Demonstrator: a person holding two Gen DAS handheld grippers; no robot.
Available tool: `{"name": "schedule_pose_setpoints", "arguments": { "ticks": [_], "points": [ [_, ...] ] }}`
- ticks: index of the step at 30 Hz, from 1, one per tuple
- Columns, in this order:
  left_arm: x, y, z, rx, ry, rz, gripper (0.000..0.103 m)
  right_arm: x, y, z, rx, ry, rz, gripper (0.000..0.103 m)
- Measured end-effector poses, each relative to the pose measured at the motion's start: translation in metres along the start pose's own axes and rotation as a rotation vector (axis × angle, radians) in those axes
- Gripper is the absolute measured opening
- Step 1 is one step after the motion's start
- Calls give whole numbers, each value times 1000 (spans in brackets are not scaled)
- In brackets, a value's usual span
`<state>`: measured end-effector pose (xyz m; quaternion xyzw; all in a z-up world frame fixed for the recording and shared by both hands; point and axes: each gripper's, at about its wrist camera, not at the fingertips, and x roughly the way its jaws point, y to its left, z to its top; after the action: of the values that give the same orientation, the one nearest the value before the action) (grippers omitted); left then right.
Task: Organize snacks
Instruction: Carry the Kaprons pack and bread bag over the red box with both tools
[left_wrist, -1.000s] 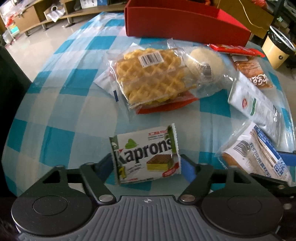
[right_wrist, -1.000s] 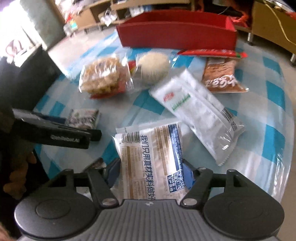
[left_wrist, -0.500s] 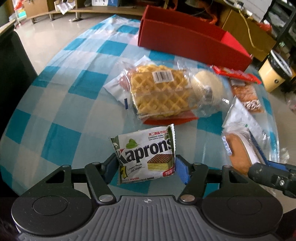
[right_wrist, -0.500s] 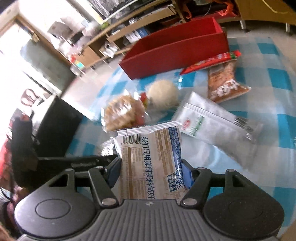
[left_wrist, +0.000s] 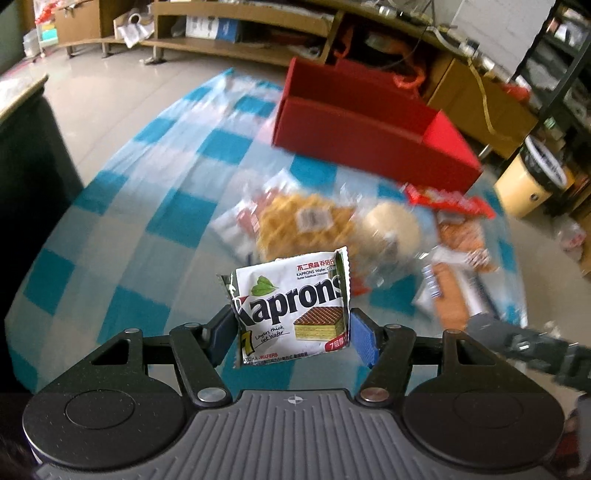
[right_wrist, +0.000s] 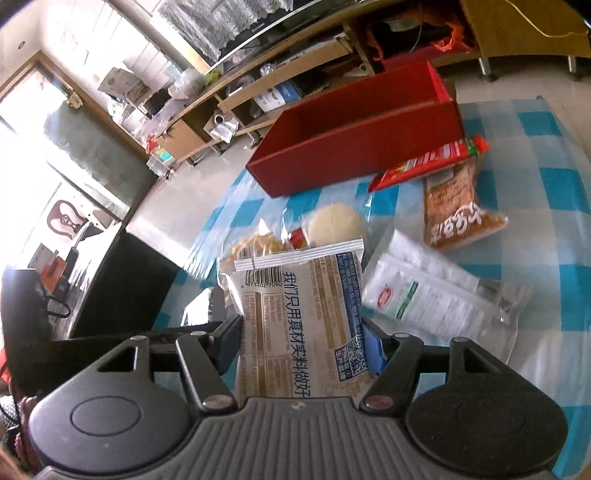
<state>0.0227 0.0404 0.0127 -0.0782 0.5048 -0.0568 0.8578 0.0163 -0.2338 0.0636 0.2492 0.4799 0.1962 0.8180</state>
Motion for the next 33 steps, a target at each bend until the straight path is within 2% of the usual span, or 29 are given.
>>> {"name": "schedule_pose_setpoints", "arguments": {
  "ticks": [6, 10, 14, 17, 33],
  "points": [
    [-4, -20, 16, 50, -59, -1, 71, -1, 1, 22, 12, -47, -17, 64],
    [0, -25, 34, 33, -61, -8, 71, -8, 9, 35, 5, -97, -10, 64],
    [2, -32, 51, 51, -106, -5, 71, -7, 9, 48, 17, -115, -20, 64],
    [9, -38, 67, 37, -103, -38, 71, -2, 7, 62, 20, -122, -37, 64],
    [31, -68, 126, 69, -155, -5, 71, 11, -6, 132, 44, -202, -49, 64]
  ]
}}
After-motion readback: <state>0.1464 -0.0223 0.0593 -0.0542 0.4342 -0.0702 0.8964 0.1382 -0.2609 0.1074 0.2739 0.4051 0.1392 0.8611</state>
